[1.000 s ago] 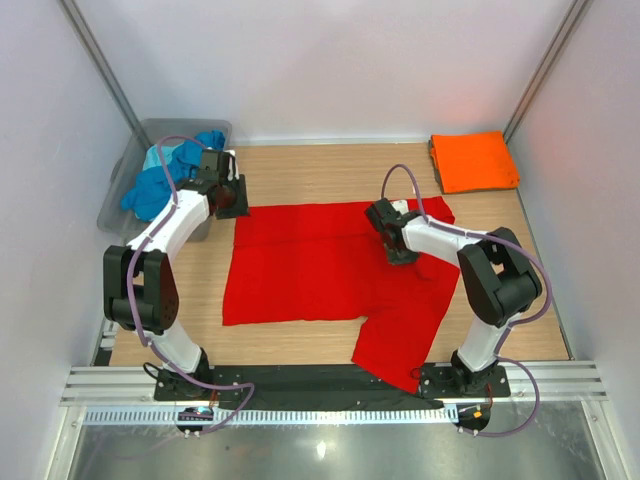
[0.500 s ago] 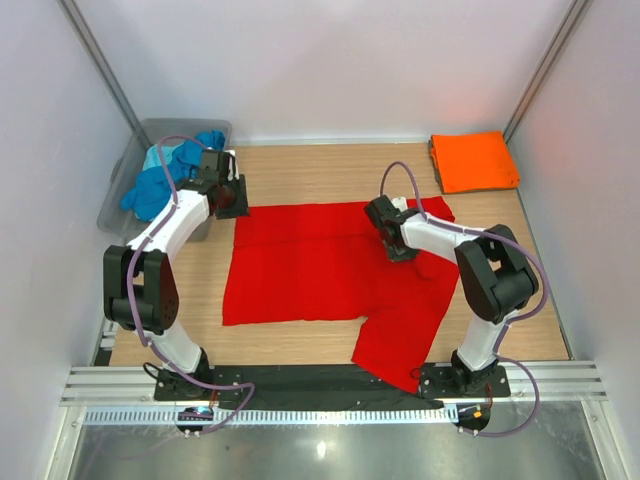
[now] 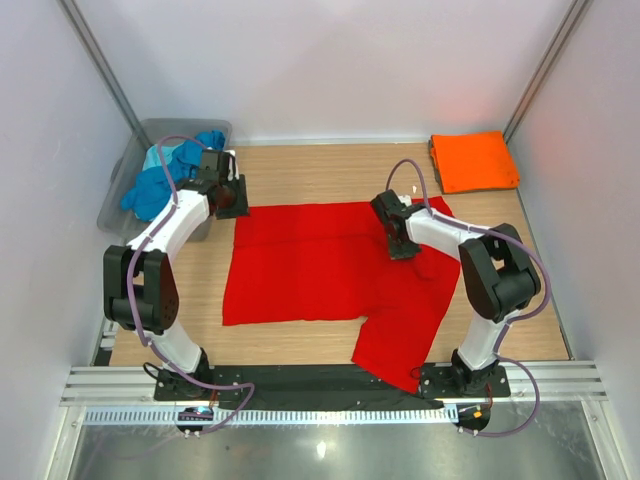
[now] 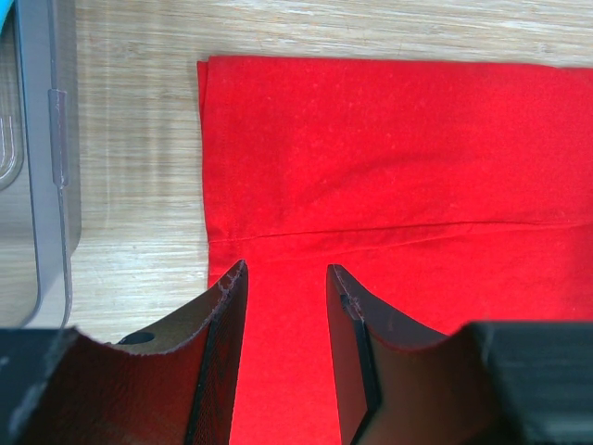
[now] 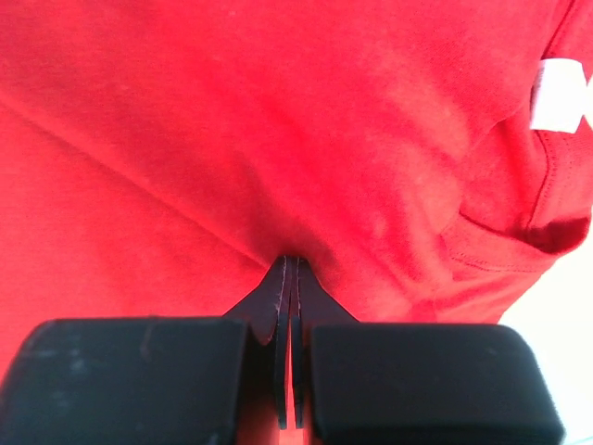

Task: Fold and stack the t-shirts
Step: Fold the tshirt

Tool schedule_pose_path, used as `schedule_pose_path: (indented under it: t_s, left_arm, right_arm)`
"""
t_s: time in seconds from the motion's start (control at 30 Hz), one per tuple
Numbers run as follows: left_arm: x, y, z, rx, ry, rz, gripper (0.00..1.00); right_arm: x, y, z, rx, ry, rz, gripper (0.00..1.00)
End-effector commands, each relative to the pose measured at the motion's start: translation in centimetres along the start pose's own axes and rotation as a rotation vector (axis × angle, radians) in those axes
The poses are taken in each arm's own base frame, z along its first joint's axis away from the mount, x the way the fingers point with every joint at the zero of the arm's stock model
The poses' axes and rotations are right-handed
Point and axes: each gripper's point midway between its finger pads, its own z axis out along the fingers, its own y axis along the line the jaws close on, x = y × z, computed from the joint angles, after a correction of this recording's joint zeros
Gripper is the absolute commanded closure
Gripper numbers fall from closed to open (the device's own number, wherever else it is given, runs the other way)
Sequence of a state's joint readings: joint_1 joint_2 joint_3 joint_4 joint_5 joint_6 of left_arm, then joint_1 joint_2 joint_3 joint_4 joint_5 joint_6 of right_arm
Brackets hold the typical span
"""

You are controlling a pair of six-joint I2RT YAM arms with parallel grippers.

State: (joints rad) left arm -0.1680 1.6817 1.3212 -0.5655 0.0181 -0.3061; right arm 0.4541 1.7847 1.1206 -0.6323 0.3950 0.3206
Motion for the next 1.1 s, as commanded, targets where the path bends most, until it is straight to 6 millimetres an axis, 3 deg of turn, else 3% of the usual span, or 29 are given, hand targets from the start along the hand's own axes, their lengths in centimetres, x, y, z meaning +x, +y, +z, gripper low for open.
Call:
schedule_pose_path:
  t_s: [0.0, 0.33, 0.43, 0.47, 0.5, 0.53, 0.6, 0.93, 1.07]
  left_arm:
    - [-0.4, 0.2, 0.1, -0.007, -0.017, 0.007, 0.59]
    - [-0.5, 0.2, -0.1, -0.007, -0.023, 0.007, 0.59]
    - [-0.4, 0.2, -0.1, -0.007, -0.024, 0.008, 0.59]
    - [-0.5, 0.1, -0.1, -0.006, -0.025, 0.005, 0.59]
    - [-0.5, 0.1, -0.1, -0.006, -0.025, 0.005, 0.59]
    - [-0.5, 0.1, -0.1, -0.003, -0.024, 0.005, 0.59]
    - [-0.6, -0.1, -0.2, 0.004, -0.027, 0.001, 0.59]
    - [-0.5, -0.1, 0.0, 0.009, -0.023, 0.004, 0.59]
    - [-0.5, -0.2, 0.0, 0.01, -0.022, 0.001, 0.59]
  right_arm:
    - [-1.7, -0.1, -2.6, -0.039, -0.043, 0.045, 0.99]
    - [-2.8, -2.9, -2.8, 0.081, -0.072, 0.08, 0.99]
    - [-3.1, -2.5, -3.5, 0.041, -0.067, 0.062, 0.99]
    - [-2.8, -1.4, -3.8, -0.018, -0.056, 0.051, 0.96]
    - [-3.1, -1.1, -4.1, -0.042, -0.071, 0.05, 0.85]
    - [-2.5, -0.8, -4.0, -0.064, -0.064, 0.04, 0.8]
    - [-2.6, -1.5, -3.8, -0.04, -0.077, 0.043, 0.74]
    - [-1.1, -3.9, -2.2, 0.077, 0.009, 0.051, 0.69]
    - [-0.7, -3.9, -1.5, 0.061, 0.027, 0.055, 0.69]
